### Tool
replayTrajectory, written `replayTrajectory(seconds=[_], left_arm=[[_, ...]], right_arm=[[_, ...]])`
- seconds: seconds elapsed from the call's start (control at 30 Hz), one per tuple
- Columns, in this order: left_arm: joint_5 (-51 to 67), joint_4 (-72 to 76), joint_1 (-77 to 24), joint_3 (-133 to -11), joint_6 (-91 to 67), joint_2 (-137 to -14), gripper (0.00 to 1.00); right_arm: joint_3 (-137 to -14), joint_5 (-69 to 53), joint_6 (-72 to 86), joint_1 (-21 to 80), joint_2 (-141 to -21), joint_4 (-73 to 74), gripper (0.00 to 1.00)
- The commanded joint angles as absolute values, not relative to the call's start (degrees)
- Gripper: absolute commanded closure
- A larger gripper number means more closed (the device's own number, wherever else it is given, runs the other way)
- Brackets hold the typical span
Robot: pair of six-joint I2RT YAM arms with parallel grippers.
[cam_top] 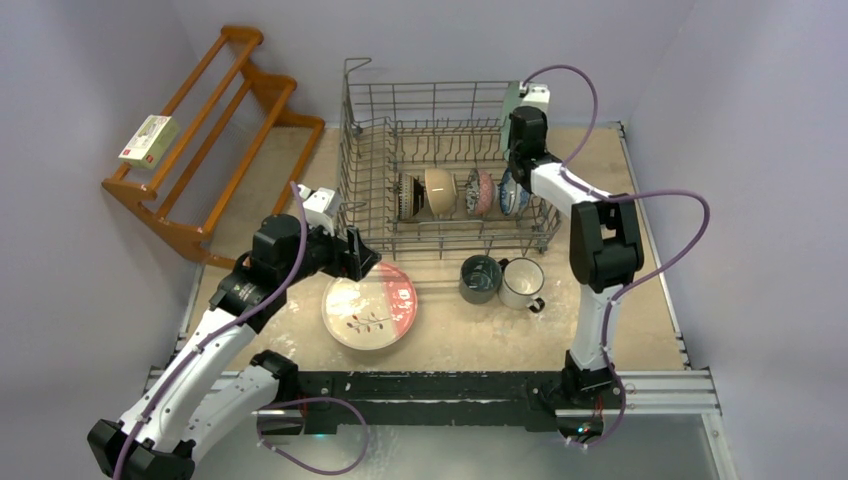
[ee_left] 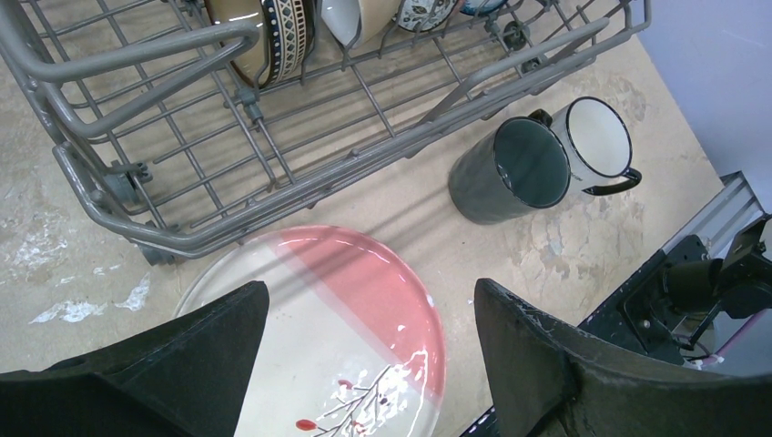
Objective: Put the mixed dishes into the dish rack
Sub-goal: Insert the plate into the dish rack, then pick up the plate at the center of the board.
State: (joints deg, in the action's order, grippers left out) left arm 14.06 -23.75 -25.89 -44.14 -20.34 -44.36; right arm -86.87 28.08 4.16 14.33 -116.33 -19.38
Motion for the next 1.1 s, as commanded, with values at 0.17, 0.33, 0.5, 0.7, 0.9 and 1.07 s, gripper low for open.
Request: replayTrajectory(seconds=[0.17, 0.33, 0.5, 0.7, 0.9, 1.07], left_arm=[[13.7, -23.3, -25.9, -44.2, -19.4, -44.5, 0.19], [13.7, -23.3, -25.9, -44.2, -19.4, -44.6, 0.18], [13.5, -23.3, -25.9, -44.2, -19.4, -44.6, 0.19], [13.1, -23.4, -26.0, -44.2, -19.5, -44.5, 0.19], [12.6, -23.6, -25.9, -44.2, -19.5, -44.7, 0.19], [12.1, -23.6, -25.9, -44.2, -19.6, -44.8, 0.19]], right_arm=[[-90.4, 28.2, 8.0, 14.9, -115.5, -20.2, 0.59], [-90.4, 30.3, 8.1, 14.8, -114.7, -19.5, 0.4], [-90.3, 30.8, 9.0, 14.9, -112.2, -18.9, 0.28], [-89.9, 32.6, 9.8, 14.9, -107.7, -18.9, 0.22], [-86.2, 27.4, 13.9, 14.9, -101.4, -18.0, 0.19], [-82.4, 20.1, 17.9, 15.0, -96.1, -16.4, 0.19]])
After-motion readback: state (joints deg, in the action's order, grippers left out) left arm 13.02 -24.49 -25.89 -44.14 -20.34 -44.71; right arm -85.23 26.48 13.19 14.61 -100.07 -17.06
